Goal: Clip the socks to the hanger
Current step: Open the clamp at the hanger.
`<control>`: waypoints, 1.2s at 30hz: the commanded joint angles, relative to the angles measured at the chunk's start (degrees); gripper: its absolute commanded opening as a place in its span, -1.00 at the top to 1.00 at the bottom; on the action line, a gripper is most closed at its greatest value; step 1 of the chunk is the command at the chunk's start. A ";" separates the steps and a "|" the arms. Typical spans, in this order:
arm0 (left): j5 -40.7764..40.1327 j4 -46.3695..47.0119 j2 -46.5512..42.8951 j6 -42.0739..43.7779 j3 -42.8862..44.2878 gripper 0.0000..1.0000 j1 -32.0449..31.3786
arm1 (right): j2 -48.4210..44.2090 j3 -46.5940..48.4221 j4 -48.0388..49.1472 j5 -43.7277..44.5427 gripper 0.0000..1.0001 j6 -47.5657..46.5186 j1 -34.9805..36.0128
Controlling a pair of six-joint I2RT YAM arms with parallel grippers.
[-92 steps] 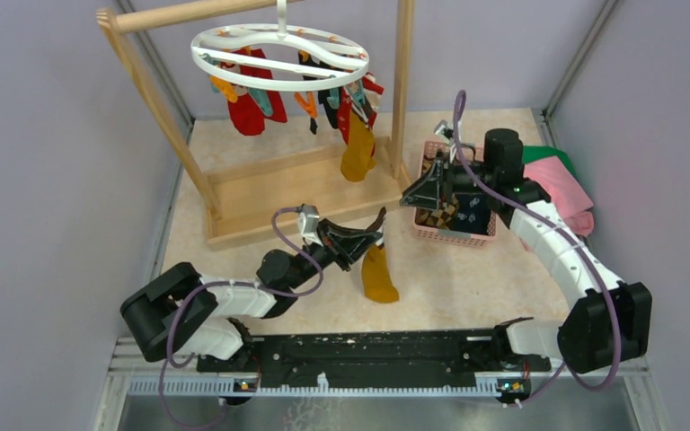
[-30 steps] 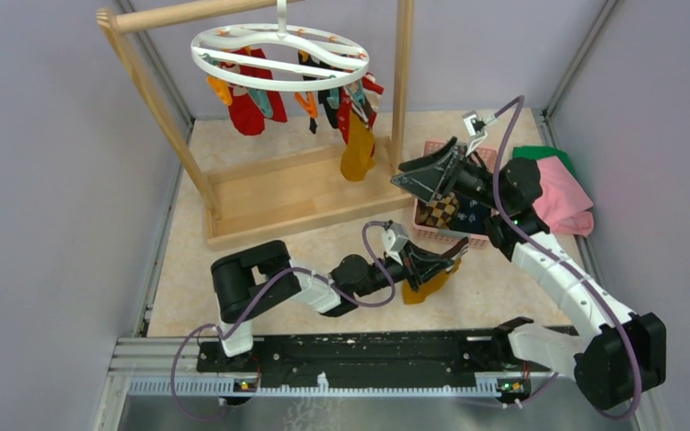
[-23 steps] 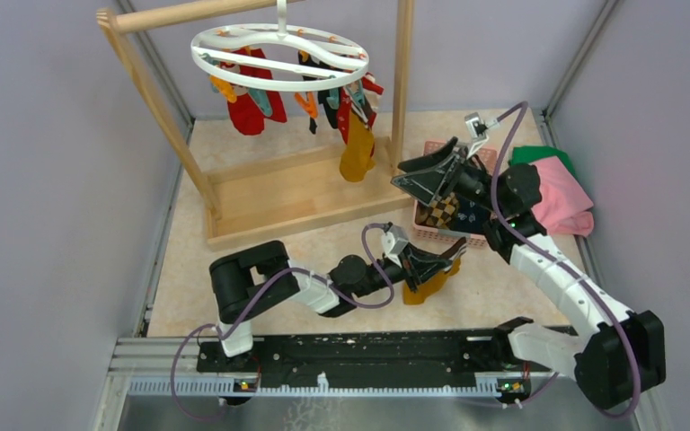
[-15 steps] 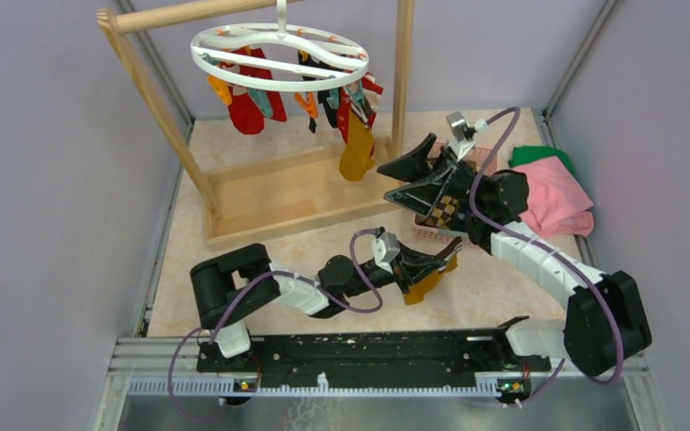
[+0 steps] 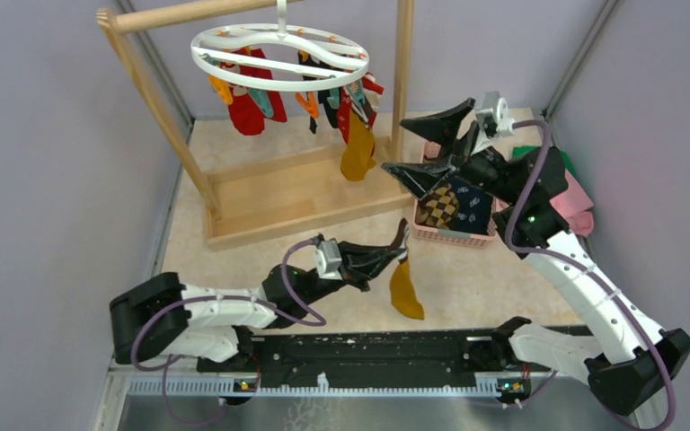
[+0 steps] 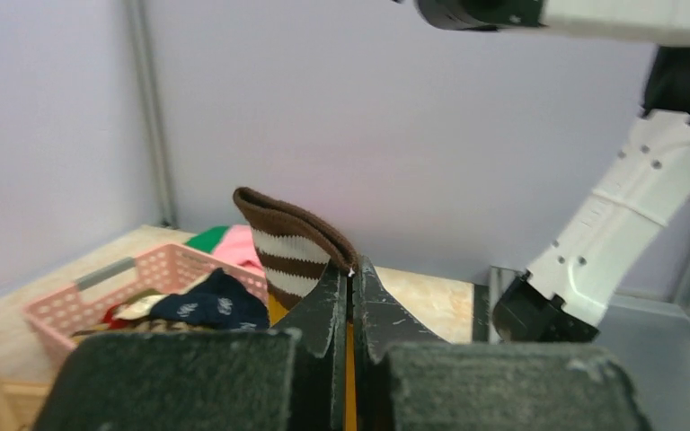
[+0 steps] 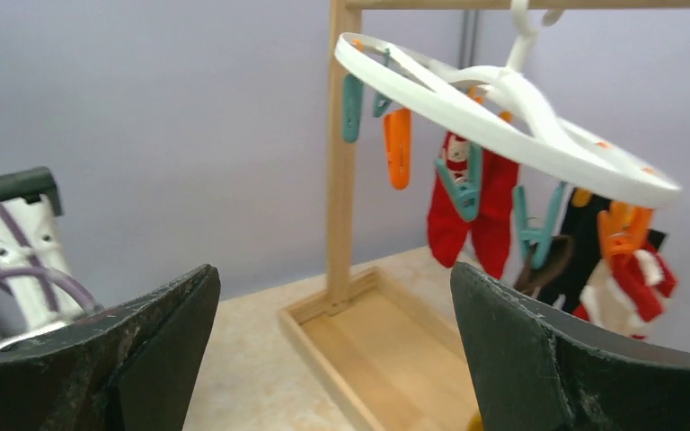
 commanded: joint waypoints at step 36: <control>-13.63 -37.45 -31.09 0.54 -4.72 1.00 5.64 | 27.11 32.03 -13.36 -11.48 -0.40 -23.24 2.27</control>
